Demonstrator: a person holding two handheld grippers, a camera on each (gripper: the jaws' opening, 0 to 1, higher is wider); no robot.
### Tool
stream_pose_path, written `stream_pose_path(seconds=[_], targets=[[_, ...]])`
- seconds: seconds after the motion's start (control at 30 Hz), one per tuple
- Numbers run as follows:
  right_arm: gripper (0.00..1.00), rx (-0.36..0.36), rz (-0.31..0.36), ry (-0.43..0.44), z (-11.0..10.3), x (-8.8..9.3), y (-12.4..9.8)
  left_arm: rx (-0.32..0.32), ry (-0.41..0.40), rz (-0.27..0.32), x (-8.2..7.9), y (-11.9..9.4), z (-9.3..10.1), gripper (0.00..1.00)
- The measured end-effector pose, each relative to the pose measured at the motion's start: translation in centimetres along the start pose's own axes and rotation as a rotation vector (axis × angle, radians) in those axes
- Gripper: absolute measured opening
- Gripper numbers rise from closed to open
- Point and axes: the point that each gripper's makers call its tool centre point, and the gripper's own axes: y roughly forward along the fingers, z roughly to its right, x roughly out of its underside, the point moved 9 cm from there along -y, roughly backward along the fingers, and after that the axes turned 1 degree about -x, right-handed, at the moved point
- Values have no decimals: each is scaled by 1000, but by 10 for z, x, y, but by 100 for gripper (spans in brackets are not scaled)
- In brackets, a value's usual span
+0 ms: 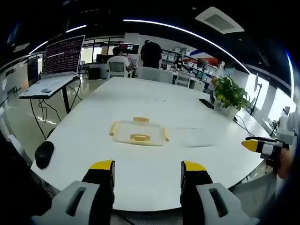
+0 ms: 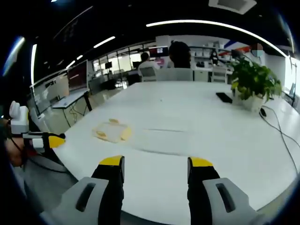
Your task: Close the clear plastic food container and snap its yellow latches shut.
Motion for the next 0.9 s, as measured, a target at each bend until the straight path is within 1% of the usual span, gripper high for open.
stream_pose_path(seconds=[0.4,0.57,0.77,0.83,0.9], targets=[[51,-1,-2,-2,0,0,0,5,0,-6,0,1,0,51],[51,2,-6,15,1,0,1,0,-37,-16,0,2,-3,51],[52,1,-9,15,2,-1,1,8,-21,-27,1,2,-1,52],[52,2,-10,17,2,-1,1,5,-34,-43,0,3,-3,52],[52,3,-12,20,2,-2,1,1,-47,-43,-1,4,-5,52]])
